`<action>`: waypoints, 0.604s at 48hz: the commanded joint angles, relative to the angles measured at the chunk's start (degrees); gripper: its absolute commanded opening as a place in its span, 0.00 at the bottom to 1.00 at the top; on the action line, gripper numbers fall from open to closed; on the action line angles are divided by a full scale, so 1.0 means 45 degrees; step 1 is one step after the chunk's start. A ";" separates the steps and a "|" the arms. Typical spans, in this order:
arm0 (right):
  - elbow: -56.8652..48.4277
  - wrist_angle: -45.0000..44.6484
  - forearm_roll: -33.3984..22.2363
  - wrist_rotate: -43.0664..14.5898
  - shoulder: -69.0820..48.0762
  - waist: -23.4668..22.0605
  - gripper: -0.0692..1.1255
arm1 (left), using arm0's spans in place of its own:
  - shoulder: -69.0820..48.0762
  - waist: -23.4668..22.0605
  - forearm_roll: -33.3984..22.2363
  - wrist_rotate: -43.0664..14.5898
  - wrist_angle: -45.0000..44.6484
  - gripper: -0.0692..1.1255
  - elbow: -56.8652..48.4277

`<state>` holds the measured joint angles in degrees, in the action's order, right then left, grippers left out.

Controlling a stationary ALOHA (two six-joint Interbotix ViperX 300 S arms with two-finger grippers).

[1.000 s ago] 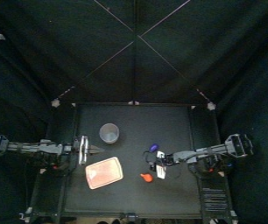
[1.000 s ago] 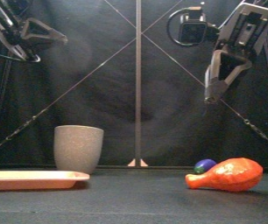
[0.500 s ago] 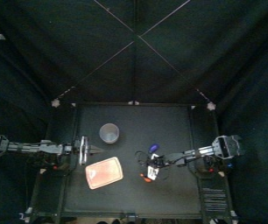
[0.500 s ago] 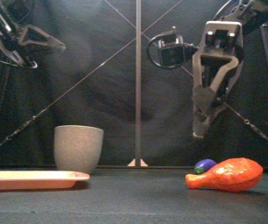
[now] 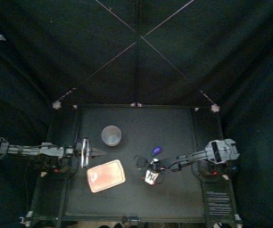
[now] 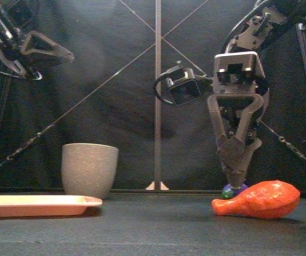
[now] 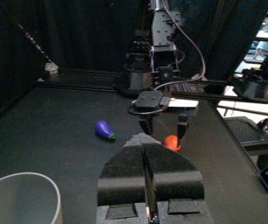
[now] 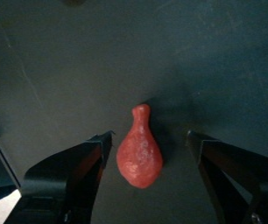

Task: Pick the drumstick then place it on the pink plate
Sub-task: Pick the drumstick

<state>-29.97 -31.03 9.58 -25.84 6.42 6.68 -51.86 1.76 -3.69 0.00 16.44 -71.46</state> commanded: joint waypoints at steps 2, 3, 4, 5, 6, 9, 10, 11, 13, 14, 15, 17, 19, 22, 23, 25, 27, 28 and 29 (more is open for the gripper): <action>0.0410 0.0000 -0.0137 -0.0273 0.0059 0.0176 0.89 | 0.0059 0.0020 -0.0020 -0.0020 0.0117 0.09 0.0117; 0.0449 0.0000 -0.0156 -0.0293 0.0117 0.0176 0.89 | 0.0059 0.0039 -0.0020 -0.0020 0.0117 0.09 0.0098; 0.0469 0.0000 -0.0156 -0.0332 0.0176 0.0195 0.89 | 0.0059 0.0039 0.0000 -0.0020 0.0117 0.09 0.0098; 0.0508 0.0000 -0.0156 -0.0371 0.0215 0.0176 0.89 | 0.0059 0.0020 0.0000 -0.0020 0.0117 0.09 0.0078; 0.0527 0.0000 -0.0117 -0.0371 0.0254 0.0195 0.89 | 0.0059 0.0020 -0.0020 -0.0020 0.0117 0.09 0.0078; 0.0625 -0.0020 -0.0098 -0.0371 0.0371 0.0215 0.88 | 0.0059 0.0039 -0.0020 -0.0020 0.0117 0.09 0.0059; 0.0664 -0.0020 -0.0117 -0.0371 0.0410 0.0215 0.87 | 0.0059 0.0059 -0.0020 -0.0020 0.0117 0.09 0.0059; 0.0664 -0.0020 -0.0098 -0.0391 0.0430 0.0234 0.87 | 0.0059 0.0039 -0.0020 -0.0020 0.0117 0.09 0.0059; 0.0723 -0.0039 -0.0078 -0.0391 0.0547 0.0254 0.85 | 0.0059 0.0039 -0.0020 -0.0020 0.0117 0.09 0.0039; 0.0742 -0.0039 -0.0117 -0.0391 0.0566 0.0254 0.84 | 0.0059 0.0039 -0.0020 -0.0020 0.0117 0.09 0.0039; 0.0762 -0.0039 -0.0098 -0.0391 0.0605 0.0254 0.83 | 0.0059 0.0039 -0.0020 -0.0020 0.0117 0.09 0.0020; 0.0781 -0.0039 -0.0078 -0.0391 0.0664 0.0273 0.81 | 0.0059 0.0039 0.0000 -0.0020 0.0117 0.09 0.0000; 0.0781 -0.0078 -0.0098 -0.0391 0.0742 0.0273 0.77 | 0.0059 0.0039 -0.0020 -0.0020 0.0117 0.09 -0.0020; 0.0742 -0.0098 -0.0098 -0.0371 0.0879 0.0273 0.73 | 0.0059 0.0039 -0.0020 -0.0020 0.0117 0.09 -0.0039; 0.0723 -0.0117 -0.0117 -0.0371 0.0898 0.0273 0.71 | 0.0059 0.0039 -0.0020 -0.0020 0.0117 0.09 -0.0039; 0.0723 -0.0137 -0.0117 -0.0371 0.0977 0.0273 0.69 | 0.0059 0.0039 -0.0020 -0.0020 0.0117 0.09 -0.0059; 0.0742 -0.0137 -0.0117 -0.0371 0.1055 0.0273 0.67 | 0.0059 0.0039 -0.0039 -0.0020 0.0117 0.09 -0.0078; 0.0762 -0.0137 -0.0137 -0.0371 0.1113 0.0273 0.67 | 0.0059 0.0039 -0.0039 -0.0020 0.0117 0.09 -0.0098; 0.0801 -0.0137 -0.0117 -0.0371 0.1152 0.0273 0.66 | 0.0059 0.0039 -0.0039 -0.0020 0.0117 0.09 -0.0117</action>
<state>-27.60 -31.64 9.05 -27.51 12.39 7.91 -51.77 1.85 -3.69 -0.09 16.52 -72.51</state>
